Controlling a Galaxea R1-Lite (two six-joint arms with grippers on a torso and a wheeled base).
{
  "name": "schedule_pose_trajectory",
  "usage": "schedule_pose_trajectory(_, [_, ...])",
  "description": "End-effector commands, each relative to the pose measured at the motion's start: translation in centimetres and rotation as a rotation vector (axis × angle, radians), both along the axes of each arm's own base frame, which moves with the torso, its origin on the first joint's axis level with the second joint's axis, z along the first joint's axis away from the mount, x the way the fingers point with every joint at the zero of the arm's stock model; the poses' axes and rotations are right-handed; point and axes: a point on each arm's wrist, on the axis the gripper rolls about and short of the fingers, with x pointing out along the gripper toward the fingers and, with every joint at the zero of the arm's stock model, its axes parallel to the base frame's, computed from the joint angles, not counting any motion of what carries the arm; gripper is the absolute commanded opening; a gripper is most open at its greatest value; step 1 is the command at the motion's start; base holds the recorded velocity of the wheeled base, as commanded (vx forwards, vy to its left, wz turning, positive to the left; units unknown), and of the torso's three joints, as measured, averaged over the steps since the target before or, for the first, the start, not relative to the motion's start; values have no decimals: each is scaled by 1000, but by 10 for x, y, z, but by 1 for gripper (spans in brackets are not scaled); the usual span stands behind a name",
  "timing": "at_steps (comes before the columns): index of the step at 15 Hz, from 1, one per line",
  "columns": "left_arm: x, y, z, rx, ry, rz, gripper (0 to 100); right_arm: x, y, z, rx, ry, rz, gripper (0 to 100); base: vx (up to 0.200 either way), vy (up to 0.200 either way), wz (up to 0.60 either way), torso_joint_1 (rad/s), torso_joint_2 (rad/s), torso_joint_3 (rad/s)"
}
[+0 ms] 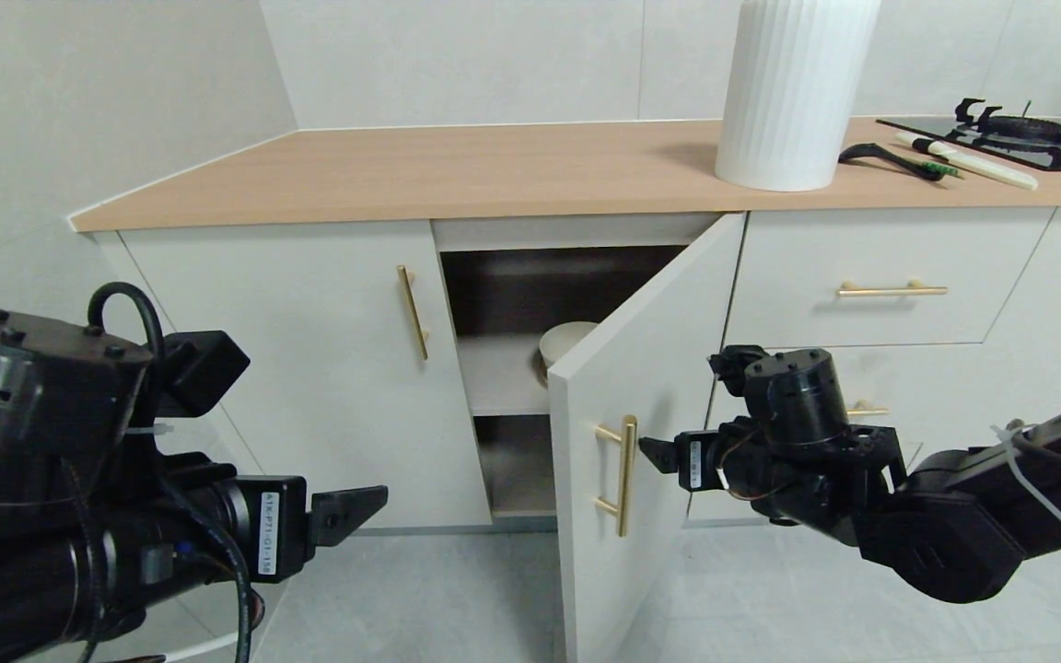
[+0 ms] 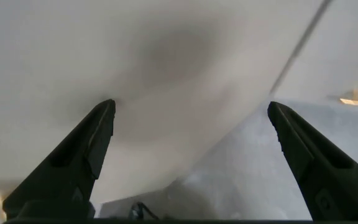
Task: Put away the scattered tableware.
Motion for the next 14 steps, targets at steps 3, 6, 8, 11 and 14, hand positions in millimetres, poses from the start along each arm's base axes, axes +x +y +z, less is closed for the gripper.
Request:
schedule_pose_trajectory(3, [1, -1, -1, 3, 5, -1, 100, 8, 5, -5, 39, -21, -13, 100, 0, 0, 0, 0, 0, 0])
schedule_pose_trajectory(6, [0, -1, -2, 3, 7, -4, 100, 13, 9, -8, 66, -26, -25, 100, 0, 0, 0, 0, 0, 0])
schedule_pose_trajectory(8, [0, -1, -1, 3, 5, -2, 100, 19, 12, -15, 87, -35, -31, 100, 200, 0, 0, 0, 0, 2])
schedule_pose_trajectory(11, [0, -1, -1, 3, 4, -2, 100, 23, 15, -20, 92, -58, -57, 100, 200, 0, 0, -4, -1, 2])
schedule_pose_trajectory(14, [0, -1, -2, 5, 6, -3, 100, 24, 17, -22, 110, -81, -58, 100, 200, 0, 0, 5, 1, 2])
